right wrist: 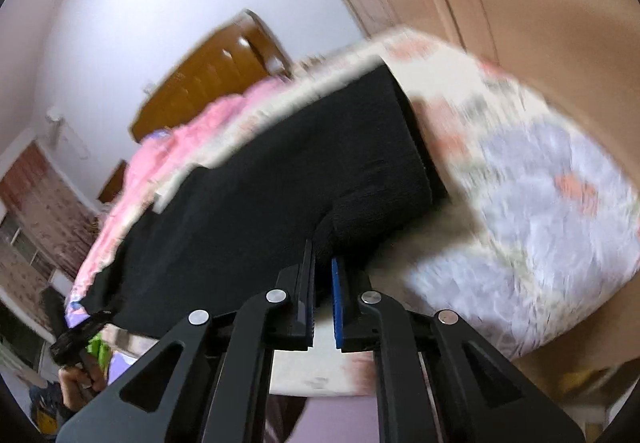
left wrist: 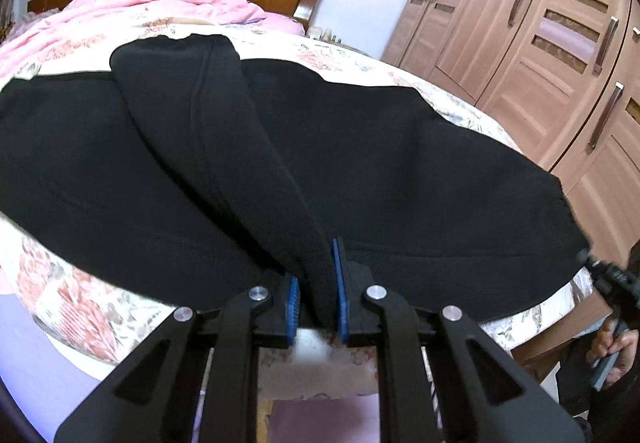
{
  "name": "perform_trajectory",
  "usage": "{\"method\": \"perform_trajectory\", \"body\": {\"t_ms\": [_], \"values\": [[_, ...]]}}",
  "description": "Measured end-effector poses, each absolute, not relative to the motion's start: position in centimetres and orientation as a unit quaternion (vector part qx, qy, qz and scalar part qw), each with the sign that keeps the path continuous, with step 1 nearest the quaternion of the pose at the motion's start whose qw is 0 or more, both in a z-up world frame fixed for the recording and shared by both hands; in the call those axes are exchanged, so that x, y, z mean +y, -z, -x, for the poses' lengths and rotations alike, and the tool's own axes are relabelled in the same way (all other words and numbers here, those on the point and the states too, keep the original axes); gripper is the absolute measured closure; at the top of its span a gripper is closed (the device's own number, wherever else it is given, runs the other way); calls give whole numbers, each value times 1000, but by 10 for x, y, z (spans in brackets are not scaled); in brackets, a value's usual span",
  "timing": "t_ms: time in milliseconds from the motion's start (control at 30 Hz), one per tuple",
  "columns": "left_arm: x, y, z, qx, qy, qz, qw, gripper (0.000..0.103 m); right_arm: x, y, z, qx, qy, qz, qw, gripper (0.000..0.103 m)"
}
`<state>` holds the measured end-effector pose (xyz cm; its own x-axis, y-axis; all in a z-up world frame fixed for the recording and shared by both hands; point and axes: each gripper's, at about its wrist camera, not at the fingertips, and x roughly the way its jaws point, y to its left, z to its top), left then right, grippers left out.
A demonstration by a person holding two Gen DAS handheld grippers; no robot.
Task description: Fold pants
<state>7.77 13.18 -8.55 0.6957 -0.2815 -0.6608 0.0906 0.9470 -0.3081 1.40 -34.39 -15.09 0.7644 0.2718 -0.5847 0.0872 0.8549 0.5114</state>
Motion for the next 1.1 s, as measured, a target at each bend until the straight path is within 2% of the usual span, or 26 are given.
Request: {"method": "perform_trajectory", "body": {"t_ms": [33, 100, 133, 167, 200, 267, 433, 600, 633, 667, 700, 767, 900, 1000, 1067, 1100], "values": [[132, 85, -77, 376, 101, 127, 912, 88, -348, 161, -17, 344, -60, -279, 894, 93], [131, 85, -77, 380, 102, 127, 910, 85, -349, 158, -17, 336, -78, -284, 895, 81], [132, 84, -77, 382, 105, 133, 908, 80, -345, 155, -17, 340, -83, -279, 894, 80], [133, 83, -77, 383, 111, 143, 906, 72, -343, 153, -17, 344, -87, -276, 893, 75], [134, 83, -77, 382, 118, 154, 904, 68, -340, 150, -16, 344, -96, -279, 891, 71], [134, 83, -75, 376, 130, 178, 900, 62, -335, 149, -14, 335, -113, -293, 888, 71], [131, 83, -74, 375, 140, 194, 895, 55, -301, 161, -16, 355, -175, -316, 862, 71], [131, 87, -73, 372, 144, 192, 897, 56, -259, 164, -24, 371, -219, -292, 854, 71], [131, 86, -72, 370, 140, 189, 899, 61, -250, 163, -24, 372, -222, -277, 858, 71], [131, 86, -71, 368, 136, 183, 901, 75, -242, 161, -26, 371, -220, -255, 865, 72], [132, 86, -71, 367, 129, 177, 904, 80, -239, 159, -27, 369, -217, -241, 871, 82], [138, 86, -70, 363, 133, 185, 904, 88, -241, 157, -30, 365, -209, -240, 875, 94], [140, 82, -66, 349, 132, 184, 909, 88, -246, 146, -20, 348, -211, -238, 882, 95], [140, 91, -70, 365, 128, 188, 903, 87, -250, 166, -26, 381, -200, -256, 865, 97], [143, 94, -69, 365, 137, 202, 898, 78, -255, 168, -26, 384, -207, -266, 860, 96], [144, 93, -69, 367, 144, 204, 896, 71, -253, 163, -25, 390, -210, -248, 862, 91]]}}
